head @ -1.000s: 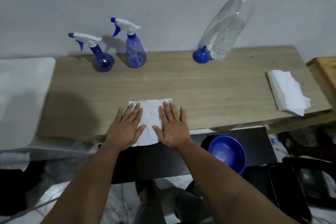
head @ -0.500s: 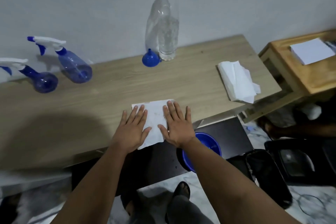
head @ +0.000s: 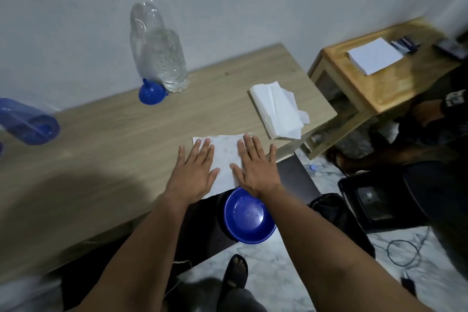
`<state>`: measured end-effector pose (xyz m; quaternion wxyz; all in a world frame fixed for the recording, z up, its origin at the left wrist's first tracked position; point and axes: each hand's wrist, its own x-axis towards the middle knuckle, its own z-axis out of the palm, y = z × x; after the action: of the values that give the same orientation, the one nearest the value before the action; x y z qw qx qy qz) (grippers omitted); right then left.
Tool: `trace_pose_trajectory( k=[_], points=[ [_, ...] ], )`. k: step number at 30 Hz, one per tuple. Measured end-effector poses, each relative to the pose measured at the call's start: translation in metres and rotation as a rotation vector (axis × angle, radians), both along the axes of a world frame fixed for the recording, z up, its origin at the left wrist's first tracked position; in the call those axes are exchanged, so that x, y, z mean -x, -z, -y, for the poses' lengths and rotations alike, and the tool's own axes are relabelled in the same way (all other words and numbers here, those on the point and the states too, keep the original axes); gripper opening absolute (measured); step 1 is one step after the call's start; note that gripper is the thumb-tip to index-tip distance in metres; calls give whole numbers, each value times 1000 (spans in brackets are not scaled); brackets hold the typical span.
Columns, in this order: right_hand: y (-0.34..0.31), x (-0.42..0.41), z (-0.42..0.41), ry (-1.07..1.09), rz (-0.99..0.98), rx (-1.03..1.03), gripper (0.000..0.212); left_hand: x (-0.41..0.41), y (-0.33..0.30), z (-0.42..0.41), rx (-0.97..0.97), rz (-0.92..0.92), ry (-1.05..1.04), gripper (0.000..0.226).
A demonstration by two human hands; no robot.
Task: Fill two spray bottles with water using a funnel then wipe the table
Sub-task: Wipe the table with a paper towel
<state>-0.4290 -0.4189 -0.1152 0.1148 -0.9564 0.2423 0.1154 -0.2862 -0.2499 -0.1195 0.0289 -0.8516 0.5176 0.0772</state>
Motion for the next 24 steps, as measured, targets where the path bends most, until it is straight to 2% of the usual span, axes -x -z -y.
trace_pose_trajectory(
  k=[6, 10, 12, 15, 19, 22, 24],
  points=[
    [-11, 1, 8, 61, 19, -23, 65, 2, -2, 23, 12, -50, 47, 66],
    [-32, -5, 4, 121, 86, -56, 43, -1, -10, 26, 198, -130, 2, 30],
    [-43, -4, -3, 151, 92, -52, 34, 0, -20, 26, 214, -177, -28, 17],
    [-62, 10, -16, 354, 165, -251, 25, 4, -36, 25, 210, -376, -133, 12],
    [-90, 54, -34, 664, 271, -546, 28, 20, -70, 32, 266, -751, -160, 11],
    [-104, 99, -46, 894, 370, -645, 27, 45, -100, 39, 272, -892, -165, 23],
    [-115, 130, -58, 1037, 464, -683, 27, 64, -118, 41, 211, -958, -123, 22]
  ],
)
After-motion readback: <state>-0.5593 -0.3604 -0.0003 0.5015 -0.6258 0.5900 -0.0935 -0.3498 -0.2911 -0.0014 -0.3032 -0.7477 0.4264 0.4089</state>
